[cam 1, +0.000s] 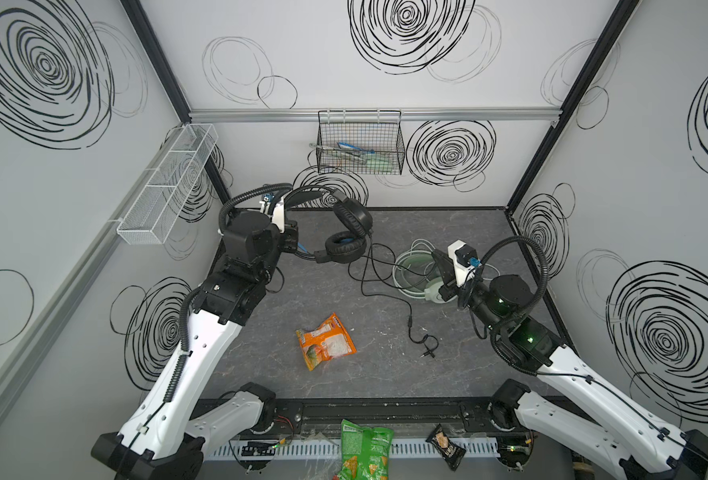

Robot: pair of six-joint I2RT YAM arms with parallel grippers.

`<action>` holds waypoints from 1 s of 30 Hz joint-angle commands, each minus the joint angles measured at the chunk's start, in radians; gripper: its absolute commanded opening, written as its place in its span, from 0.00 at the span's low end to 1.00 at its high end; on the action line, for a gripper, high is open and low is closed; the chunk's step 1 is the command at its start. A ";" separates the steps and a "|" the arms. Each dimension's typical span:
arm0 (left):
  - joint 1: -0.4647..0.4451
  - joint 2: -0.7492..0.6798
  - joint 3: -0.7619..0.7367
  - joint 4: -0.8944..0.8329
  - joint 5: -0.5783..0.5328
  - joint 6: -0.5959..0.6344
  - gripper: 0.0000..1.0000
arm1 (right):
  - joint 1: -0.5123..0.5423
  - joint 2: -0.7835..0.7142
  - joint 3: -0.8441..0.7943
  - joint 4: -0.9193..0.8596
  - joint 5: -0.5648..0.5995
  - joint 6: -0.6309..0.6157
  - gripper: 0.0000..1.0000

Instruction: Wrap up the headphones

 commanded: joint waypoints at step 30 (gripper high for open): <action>-0.301 -0.128 -0.169 -0.133 0.367 0.081 0.00 | 0.380 0.312 0.370 -0.186 0.332 -0.377 0.00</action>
